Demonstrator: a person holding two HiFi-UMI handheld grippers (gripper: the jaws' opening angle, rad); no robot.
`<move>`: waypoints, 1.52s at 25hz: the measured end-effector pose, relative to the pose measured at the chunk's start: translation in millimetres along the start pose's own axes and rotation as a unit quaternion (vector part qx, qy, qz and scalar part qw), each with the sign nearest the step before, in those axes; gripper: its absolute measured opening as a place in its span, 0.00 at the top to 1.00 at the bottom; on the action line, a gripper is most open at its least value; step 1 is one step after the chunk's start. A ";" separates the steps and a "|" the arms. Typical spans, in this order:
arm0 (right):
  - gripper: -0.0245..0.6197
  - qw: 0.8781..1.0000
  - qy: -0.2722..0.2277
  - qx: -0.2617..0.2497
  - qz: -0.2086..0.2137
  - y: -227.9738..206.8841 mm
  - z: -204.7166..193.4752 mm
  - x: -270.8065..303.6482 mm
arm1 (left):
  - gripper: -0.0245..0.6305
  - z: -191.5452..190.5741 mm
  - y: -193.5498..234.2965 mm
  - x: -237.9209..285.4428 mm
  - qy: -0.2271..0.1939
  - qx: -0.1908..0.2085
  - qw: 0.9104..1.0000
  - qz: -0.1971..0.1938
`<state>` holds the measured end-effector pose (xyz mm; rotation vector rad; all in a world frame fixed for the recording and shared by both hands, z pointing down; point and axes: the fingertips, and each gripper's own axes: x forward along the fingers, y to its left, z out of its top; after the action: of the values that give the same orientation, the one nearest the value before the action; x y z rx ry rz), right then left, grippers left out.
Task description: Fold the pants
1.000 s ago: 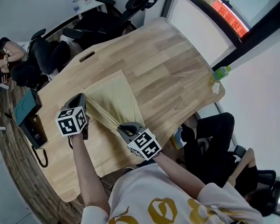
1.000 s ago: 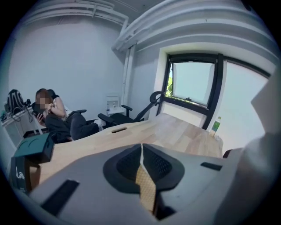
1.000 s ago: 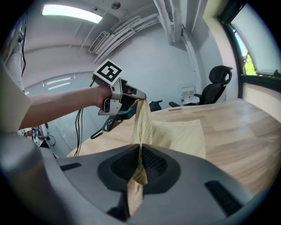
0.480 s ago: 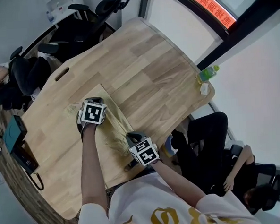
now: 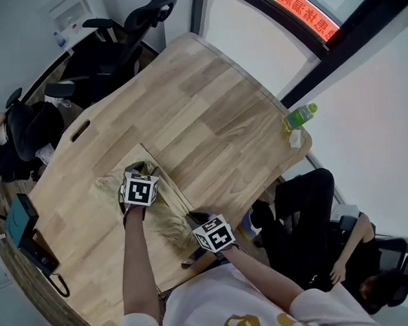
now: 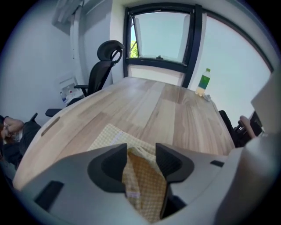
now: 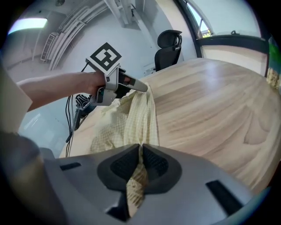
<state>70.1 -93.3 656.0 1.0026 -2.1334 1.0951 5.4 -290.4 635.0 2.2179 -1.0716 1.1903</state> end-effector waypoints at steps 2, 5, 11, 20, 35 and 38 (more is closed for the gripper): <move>0.93 1.000 0.000 -0.006 0.000 0.0 -3.6 -1.0 | 0.64 0.8 7.6 -13.8 -0.010 -0.002 1.000 0.002; 0.93 1.000 -0.007 -0.019 -0.001 -9.4 10.3 8.7 | 0.60 15.7 29.3 -34.3 -0.054 -0.016 0.998 -0.005; 0.93 1.000 0.013 -0.006 -0.006 -4.5 1.7 1.6 | 0.60 -41.5 23.9 -52.4 0.045 0.044 0.997 -0.052; 0.93 1.000 0.018 -0.008 -0.005 -1.7 1.3 2.7 | 0.92 -66.6 21.6 -43.0 0.071 0.027 0.996 -0.050; 0.93 1.000 0.021 -0.001 0.024 -2.8 1.9 2.0 | 0.93 16.3 82.1 -7.5 -0.023 -0.085 0.994 0.058; 0.93 0.999 0.020 0.001 0.026 -3.7 2.1 1.6 | 0.93 8.6 80.5 7.8 -0.011 -0.080 0.995 0.060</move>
<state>71.9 -97.1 657.7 0.9236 -2.1374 1.1333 -50.4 -349.6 636.2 2.0744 -1.2769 1.0900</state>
